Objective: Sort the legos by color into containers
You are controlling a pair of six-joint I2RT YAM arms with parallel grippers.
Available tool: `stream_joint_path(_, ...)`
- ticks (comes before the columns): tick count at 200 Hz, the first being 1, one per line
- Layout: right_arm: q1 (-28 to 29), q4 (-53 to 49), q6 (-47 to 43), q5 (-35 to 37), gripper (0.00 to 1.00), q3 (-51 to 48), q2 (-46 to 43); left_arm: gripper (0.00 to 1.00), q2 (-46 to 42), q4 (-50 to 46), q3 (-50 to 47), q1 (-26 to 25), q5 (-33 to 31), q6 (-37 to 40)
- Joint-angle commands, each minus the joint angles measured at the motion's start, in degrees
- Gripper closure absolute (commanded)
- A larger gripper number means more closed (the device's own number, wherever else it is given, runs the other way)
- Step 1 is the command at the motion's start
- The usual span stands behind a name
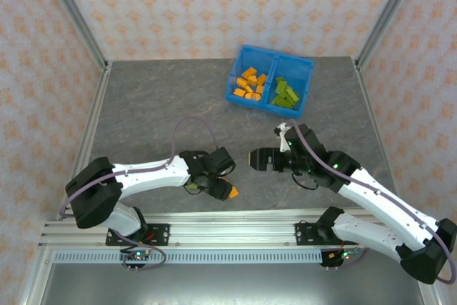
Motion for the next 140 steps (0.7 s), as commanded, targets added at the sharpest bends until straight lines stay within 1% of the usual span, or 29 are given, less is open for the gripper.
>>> stream_joint_path(1, 0.04, -2.83, -1.92, -9.97, 0.06, -1.28, 0.60, 0.37, 1.67, 2.53, -0.83, -0.29, -0.65, -0.31)
stream_joint_path(21, 0.04, -2.17, -2.03, -12.62, 0.06, -1.78, 2.21, 0.41, 3.43, 2.73, -0.74, -0.28, -1.46, -0.72)
stream_joint_path(37, 0.04, -2.87, -2.84, -13.40, 0.06, -1.27, 3.74, 0.46, 4.00, 3.06, -1.27, -0.43, -2.43, -1.15)
stream_joint_path(54, 0.04, -3.81, -3.82, -12.47, 0.06, -0.52, 4.41, 0.50, 3.93, 3.48, -2.06, -0.40, -3.41, -1.36)
stream_joint_path(112, -0.02, -4.86, -3.83, -7.20, 0.06, 0.67, 4.96, 0.63, 4.35, 6.67, -3.86, -0.42, -2.48, -1.70)
stream_joint_path(125, -0.02, -5.21, -3.84, -7.17, 0.06, 0.97, 5.24, 0.68, 3.46, 6.99, -3.75, -0.43, -2.48, -2.28)
stream_joint_path(140, 0.01, -5.81, -3.72, -6.82, 0.07, 1.55, 5.25, 0.70, 0.72, 6.59, -2.89, -0.37, -2.68, -2.64)
